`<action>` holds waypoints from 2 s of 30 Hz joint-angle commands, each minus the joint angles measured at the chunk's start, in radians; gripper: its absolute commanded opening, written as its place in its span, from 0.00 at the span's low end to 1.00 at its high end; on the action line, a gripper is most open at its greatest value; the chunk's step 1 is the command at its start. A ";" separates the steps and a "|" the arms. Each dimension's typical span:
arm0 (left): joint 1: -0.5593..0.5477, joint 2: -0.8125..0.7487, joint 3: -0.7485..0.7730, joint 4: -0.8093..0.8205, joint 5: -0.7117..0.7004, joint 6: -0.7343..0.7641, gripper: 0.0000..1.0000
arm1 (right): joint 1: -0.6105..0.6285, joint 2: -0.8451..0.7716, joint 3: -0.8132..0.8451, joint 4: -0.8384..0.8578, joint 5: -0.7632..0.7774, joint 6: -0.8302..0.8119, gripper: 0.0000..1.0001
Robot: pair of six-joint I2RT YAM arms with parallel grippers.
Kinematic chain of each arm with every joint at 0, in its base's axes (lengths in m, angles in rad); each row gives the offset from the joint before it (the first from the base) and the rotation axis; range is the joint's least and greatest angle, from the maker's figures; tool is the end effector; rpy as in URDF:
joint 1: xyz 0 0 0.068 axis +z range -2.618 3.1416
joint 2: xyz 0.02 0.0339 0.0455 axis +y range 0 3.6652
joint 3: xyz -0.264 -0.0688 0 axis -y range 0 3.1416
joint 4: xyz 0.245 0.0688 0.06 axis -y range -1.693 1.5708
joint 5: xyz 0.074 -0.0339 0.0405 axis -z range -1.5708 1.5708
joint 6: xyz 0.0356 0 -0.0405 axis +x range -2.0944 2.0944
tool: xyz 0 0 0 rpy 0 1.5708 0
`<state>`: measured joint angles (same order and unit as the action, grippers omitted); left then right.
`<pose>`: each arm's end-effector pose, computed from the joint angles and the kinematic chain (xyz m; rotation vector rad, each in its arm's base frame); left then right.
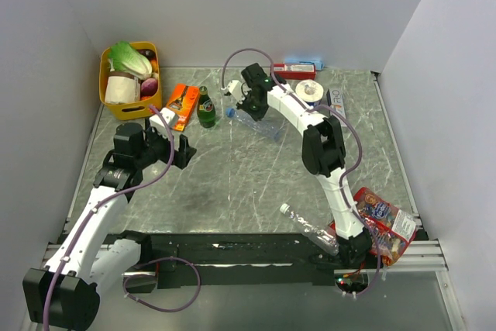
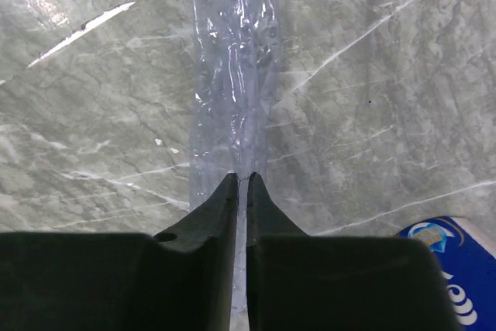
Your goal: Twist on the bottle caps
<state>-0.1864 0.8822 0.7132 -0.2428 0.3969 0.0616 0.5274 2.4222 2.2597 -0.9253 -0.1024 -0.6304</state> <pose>0.1957 -0.0509 0.2925 0.4989 1.9151 -0.4739 0.4483 0.2653 0.2101 -1.4792 2.2020 0.1021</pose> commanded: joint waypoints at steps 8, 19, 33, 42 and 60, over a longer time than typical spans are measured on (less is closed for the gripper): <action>0.005 0.057 0.106 0.129 0.051 -0.124 0.96 | -0.001 -0.294 -0.123 -0.043 -0.160 0.121 0.01; 0.008 0.118 0.160 0.273 0.272 -0.399 0.96 | 0.005 -0.656 -0.339 0.037 -0.563 0.261 0.00; 0.041 0.189 0.184 0.441 0.382 -0.674 0.98 | 0.006 -0.759 -0.496 0.123 -0.706 0.258 0.00; 0.073 0.235 0.186 0.441 0.332 -0.739 0.99 | 0.008 -0.818 -0.543 0.166 -0.735 0.285 0.00; 0.077 0.278 0.167 0.657 0.536 -0.786 0.71 | 0.040 -0.785 -0.526 0.204 -0.749 0.324 0.00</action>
<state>-0.1116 1.1530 0.8684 0.3328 0.8783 -0.7040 0.5526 1.6447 1.7138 -0.7631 -0.8295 -0.3180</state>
